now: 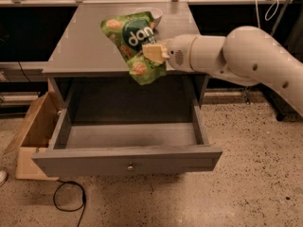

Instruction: Pick green rice chip bag from top drawer and place on counter

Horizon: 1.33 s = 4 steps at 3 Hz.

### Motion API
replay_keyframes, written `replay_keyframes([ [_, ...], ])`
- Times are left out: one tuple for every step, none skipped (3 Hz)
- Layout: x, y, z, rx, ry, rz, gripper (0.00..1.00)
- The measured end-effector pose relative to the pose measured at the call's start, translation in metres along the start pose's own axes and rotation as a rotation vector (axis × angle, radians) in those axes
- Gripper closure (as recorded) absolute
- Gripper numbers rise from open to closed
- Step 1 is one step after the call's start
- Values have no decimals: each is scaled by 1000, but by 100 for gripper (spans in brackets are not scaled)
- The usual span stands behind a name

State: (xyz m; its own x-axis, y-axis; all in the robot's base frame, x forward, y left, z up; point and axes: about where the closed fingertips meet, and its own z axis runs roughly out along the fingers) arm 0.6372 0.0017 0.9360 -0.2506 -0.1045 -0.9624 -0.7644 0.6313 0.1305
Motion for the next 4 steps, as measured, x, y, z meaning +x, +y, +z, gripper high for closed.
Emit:
replay_keyframes([
  [-34,-17,35,32,-1,-29,100],
  [-25,-25,56,40,35,17,100],
  [-25,-23,59,32,34,17,100],
  [-25,-31,82,19,33,24,100],
])
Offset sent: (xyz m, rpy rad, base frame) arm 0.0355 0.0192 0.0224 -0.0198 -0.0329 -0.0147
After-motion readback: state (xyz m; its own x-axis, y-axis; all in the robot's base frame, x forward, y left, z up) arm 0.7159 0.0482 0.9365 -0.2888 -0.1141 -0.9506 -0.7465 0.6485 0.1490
